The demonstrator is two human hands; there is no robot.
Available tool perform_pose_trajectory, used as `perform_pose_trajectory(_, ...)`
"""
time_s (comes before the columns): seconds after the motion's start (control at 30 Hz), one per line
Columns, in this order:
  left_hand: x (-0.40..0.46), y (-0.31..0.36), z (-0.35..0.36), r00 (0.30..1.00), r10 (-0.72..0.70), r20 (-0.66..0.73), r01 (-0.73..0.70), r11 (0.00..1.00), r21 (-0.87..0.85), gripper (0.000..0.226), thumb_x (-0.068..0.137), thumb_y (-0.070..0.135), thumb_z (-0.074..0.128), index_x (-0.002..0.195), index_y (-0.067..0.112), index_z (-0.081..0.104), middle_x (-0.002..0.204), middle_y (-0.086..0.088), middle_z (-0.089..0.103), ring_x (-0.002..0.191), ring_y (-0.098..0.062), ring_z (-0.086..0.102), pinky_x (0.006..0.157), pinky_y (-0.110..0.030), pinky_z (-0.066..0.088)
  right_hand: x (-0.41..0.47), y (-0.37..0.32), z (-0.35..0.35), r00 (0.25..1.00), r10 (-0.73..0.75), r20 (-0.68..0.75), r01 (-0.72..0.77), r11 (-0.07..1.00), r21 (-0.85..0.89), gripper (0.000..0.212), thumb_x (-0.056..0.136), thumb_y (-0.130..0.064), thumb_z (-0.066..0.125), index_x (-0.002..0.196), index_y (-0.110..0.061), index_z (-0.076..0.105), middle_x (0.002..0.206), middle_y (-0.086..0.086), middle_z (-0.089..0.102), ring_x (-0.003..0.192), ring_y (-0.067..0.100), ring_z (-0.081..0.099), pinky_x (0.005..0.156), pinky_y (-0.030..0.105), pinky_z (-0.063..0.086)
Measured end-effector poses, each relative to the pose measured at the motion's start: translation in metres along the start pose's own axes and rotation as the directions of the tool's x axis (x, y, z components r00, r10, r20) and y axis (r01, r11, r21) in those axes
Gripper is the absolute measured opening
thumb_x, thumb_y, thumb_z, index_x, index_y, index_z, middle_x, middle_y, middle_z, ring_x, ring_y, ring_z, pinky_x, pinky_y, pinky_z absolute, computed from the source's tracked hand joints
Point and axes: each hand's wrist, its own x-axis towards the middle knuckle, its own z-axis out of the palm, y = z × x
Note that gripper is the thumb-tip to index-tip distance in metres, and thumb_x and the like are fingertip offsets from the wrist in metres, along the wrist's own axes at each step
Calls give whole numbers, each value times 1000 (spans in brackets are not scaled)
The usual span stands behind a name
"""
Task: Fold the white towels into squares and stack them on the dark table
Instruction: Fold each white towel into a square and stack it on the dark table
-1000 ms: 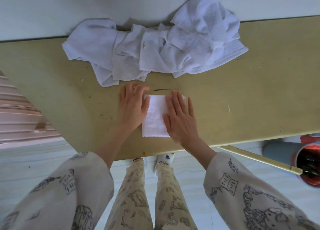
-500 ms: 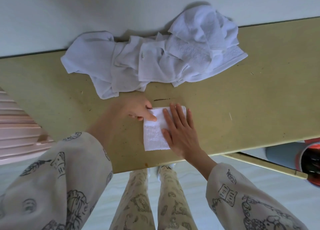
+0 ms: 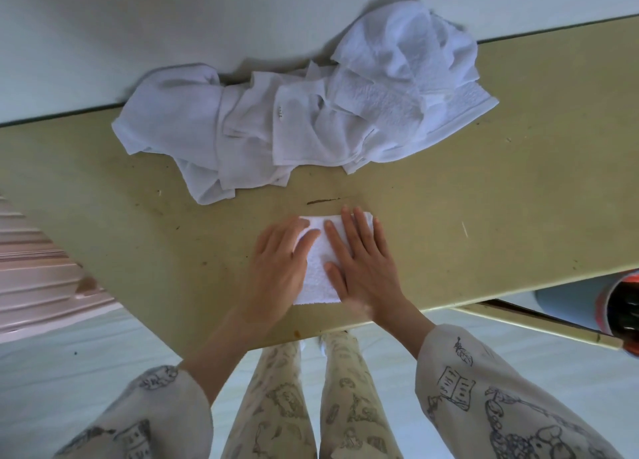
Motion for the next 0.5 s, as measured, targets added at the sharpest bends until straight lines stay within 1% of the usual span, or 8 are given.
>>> perform_pose_trajectory(0.03,-8,1,6,999,20,46,-20,1000,-15,36,88,8,51,124,5,53,129,-11,54,122,-24,47,101,-39,38,0,0,0,1000,-2,1,2,1000,5,55,98,-39,15,143,-10,26,149,22,26,140,35,18,115,49,12)
perform_pose_trajectory(0.07,-14,0,9,994,6,111,-5,1000,-13,42,92,18,45,132,3,46,140,-12,44,130,-24,40,107,-41,32,0,0,-1,1000,-3,4,3,1000,5,55,98,-39,14,143,-10,26,149,22,26,140,35,18,115,49,12)
perform_pose_trajectory(0.1,-17,-3,12,983,-14,180,15,1000,-3,51,94,28,40,138,2,38,147,-11,35,135,-24,33,111,-42,27,0,1,-2,1000,-5,8,5,1000,0,55,98,-38,14,143,-10,26,148,24,28,139,36,19,115,49,12)
perform_pose_trajectory(0.17,-20,-10,15,962,-15,272,5,999,40,67,92,44,35,142,2,28,151,-12,26,139,-23,25,113,-45,21,0,1,-2,1000,-12,12,12,1000,-14,55,98,-39,15,143,-9,27,147,26,30,139,36,19,115,50,12)
perform_pose_trajectory(0.23,-21,-15,18,950,18,311,-43,996,72,76,90,56,32,143,1,26,151,-13,26,140,-23,22,114,-47,19,1,1,-2,1000,-9,12,10,1000,-17,56,97,-41,17,142,-9,28,147,26,30,139,37,19,114,50,12)
perform_pose_trajectory(0.33,-19,-17,17,941,11,338,-45,995,93,81,89,62,27,142,1,28,151,-14,27,140,-25,23,114,-49,19,1,-2,-4,998,33,59,-32,999,-9,58,96,-44,19,143,-10,28,149,24,27,140,35,16,113,52,13)
perform_pose_trajectory(0.5,-19,-14,13,929,2,369,-36,996,87,78,88,59,32,141,1,30,149,-15,30,139,-27,26,112,-48,21,2,-6,-13,982,72,172,-65,997,-50,59,94,-41,26,144,-10,24,150,22,25,140,33,14,110,52,14)
